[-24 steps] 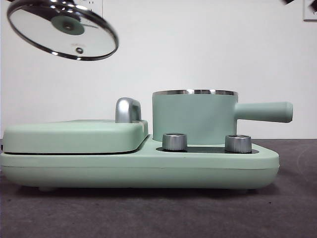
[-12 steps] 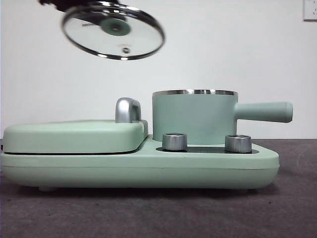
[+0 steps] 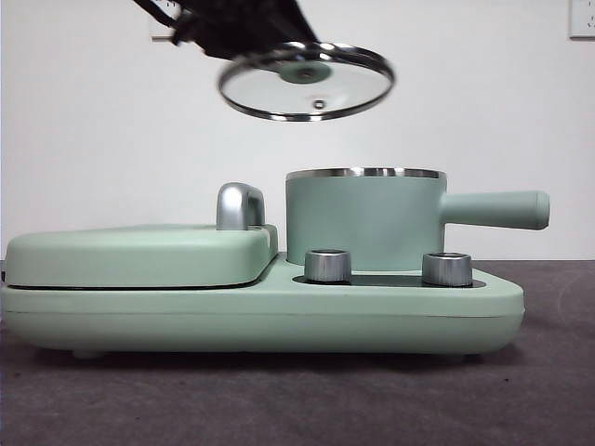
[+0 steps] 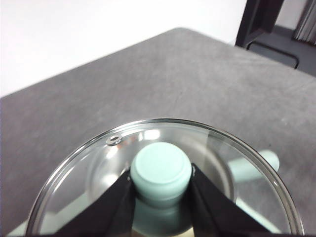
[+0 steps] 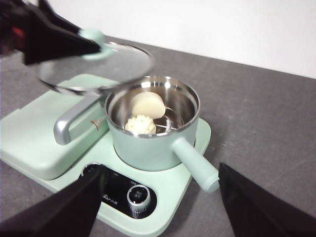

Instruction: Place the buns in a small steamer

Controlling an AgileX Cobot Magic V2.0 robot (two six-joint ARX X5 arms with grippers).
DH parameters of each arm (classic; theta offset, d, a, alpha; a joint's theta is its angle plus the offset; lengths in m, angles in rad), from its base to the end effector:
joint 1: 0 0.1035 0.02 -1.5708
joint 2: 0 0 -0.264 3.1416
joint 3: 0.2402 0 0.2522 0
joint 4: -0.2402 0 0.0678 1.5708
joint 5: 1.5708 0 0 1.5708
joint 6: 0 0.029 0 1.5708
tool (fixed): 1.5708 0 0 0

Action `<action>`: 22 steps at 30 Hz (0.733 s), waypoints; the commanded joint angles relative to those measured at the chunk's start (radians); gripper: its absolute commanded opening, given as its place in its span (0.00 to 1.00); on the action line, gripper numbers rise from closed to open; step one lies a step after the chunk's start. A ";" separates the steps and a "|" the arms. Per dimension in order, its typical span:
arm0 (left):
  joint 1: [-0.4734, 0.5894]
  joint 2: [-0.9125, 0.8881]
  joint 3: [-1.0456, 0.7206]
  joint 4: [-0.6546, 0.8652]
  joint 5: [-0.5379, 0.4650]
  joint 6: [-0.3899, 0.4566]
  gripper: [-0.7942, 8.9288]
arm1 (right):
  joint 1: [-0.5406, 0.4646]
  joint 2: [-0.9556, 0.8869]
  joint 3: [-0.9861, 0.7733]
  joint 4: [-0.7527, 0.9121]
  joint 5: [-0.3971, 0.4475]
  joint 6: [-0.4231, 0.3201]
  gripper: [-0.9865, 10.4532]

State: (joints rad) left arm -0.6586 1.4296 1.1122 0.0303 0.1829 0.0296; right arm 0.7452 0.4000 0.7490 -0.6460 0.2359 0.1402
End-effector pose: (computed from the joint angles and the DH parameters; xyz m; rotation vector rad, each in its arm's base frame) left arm 0.2551 -0.2041 0.3181 0.0973 0.2750 -0.8399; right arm 0.0622 0.0481 0.3184 -0.0050 0.2993 0.4853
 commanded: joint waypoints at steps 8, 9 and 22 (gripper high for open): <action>-0.057 0.184 0.069 0.170 -0.006 0.056 0.10 | 0.007 0.003 0.008 0.014 0.002 0.018 0.40; -0.060 0.196 0.073 0.179 -0.012 0.070 0.10 | 0.007 0.003 0.008 0.013 0.002 0.018 0.40; -0.065 0.277 0.075 0.301 -0.061 0.122 0.10 | 0.007 0.004 0.008 0.012 0.009 0.017 0.40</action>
State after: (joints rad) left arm -0.7158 1.6882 1.1553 0.2916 0.1215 0.1398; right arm 0.7452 0.4000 0.7490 -0.6456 0.2398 0.1406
